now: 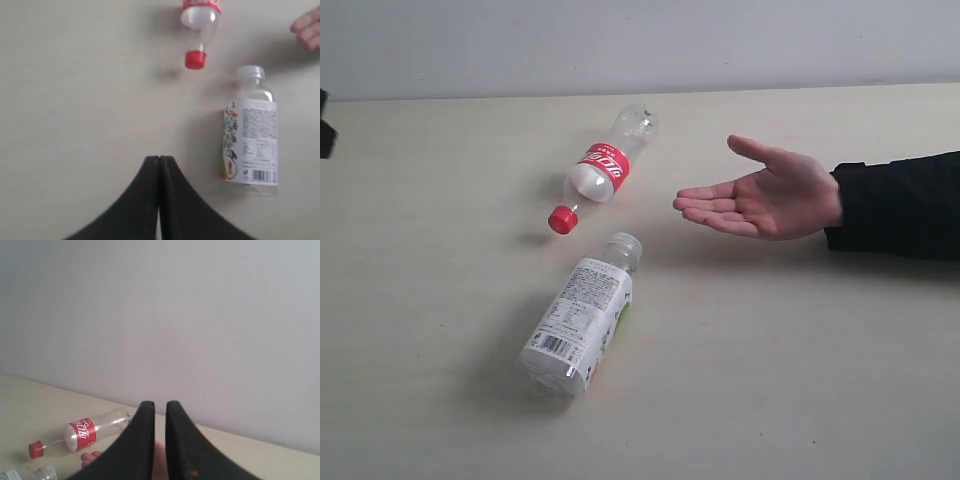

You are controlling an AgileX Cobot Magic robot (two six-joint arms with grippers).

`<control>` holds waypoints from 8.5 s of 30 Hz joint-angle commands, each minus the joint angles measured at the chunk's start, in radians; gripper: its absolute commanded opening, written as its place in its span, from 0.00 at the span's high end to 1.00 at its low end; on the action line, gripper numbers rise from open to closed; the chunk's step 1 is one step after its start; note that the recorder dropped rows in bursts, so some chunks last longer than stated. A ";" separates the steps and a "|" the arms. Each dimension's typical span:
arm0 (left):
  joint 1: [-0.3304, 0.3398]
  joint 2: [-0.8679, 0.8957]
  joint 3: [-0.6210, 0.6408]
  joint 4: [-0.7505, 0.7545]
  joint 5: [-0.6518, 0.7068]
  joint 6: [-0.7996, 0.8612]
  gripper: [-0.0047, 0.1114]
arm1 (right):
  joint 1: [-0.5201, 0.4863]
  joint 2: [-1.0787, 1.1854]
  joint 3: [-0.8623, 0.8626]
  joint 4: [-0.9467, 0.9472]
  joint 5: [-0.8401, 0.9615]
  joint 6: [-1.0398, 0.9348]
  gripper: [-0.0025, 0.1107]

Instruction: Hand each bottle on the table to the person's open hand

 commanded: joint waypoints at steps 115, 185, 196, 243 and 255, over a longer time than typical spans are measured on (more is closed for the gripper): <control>-0.647 0.639 -0.422 -0.381 -0.415 -0.329 0.96 | -0.004 -0.004 0.002 0.001 -0.016 -0.009 0.89; -0.728 1.001 -0.730 0.439 -0.409 -1.248 0.70 | -0.004 -0.004 0.002 0.001 -0.001 -0.009 0.89; -0.728 1.007 -0.730 0.443 -0.370 -1.228 0.70 | -0.004 -0.004 0.002 0.001 -0.001 -0.009 0.89; -0.728 0.933 -0.730 0.443 -0.277 -1.100 0.27 | -0.004 -0.004 0.002 0.001 -0.001 -0.009 0.89; -0.728 0.794 -0.730 0.445 -0.153 -1.030 0.86 | -0.004 -0.004 0.002 0.001 -0.001 -0.009 0.89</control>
